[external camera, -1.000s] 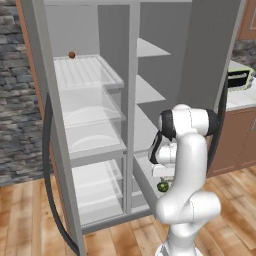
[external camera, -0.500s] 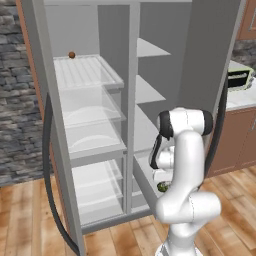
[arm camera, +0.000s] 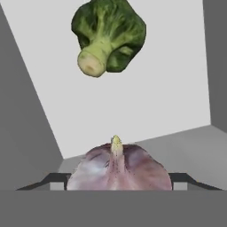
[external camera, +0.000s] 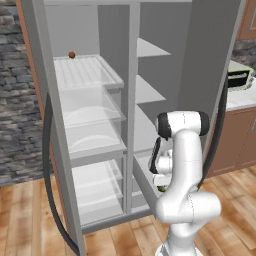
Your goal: Take the garlic and broccoli from the fridge shelf and place them in the freezer drawer to begin freezing them.
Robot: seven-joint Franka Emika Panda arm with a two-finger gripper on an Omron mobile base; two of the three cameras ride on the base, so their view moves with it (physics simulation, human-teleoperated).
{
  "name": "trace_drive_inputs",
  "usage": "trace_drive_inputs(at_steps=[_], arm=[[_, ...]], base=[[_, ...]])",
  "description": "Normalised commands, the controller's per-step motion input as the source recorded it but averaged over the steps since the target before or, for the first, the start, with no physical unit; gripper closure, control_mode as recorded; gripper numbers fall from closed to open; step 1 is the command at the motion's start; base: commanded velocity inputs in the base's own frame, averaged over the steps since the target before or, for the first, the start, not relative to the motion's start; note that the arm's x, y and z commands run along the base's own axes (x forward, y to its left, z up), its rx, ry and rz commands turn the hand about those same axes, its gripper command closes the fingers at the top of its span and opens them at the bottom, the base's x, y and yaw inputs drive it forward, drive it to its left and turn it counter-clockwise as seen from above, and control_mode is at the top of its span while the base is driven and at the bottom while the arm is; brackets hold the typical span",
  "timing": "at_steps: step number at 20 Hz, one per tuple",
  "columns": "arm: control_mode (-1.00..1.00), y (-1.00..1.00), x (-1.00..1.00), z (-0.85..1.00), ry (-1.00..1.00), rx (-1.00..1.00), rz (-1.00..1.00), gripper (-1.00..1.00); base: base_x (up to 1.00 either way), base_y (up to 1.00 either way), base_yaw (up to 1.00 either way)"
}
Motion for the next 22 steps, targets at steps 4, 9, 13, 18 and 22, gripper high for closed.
trace_drive_inputs(at_steps=[4,9,13,18,22], arm=[[-1.00,0.00,0.00,-0.24,0.00,0.00,0.00,1.00],[-1.00,0.00,-0.01,-0.22,0.00,0.00,0.00,1.00],[-1.00,0.00,-0.07,-0.22,0.00,0.00,0.00,1.00],[-1.00,0.00,-0.24,-0.26,0.00,0.00,0.00,1.00],[-1.00,0.00,-0.26,-0.19,-0.01,0.00,0.00,1.00]], base=[[0.00,0.00,0.00],[0.00,0.00,0.00],[0.00,0.00,0.00],[0.00,0.00,0.00],[0.00,0.00,0.00]])
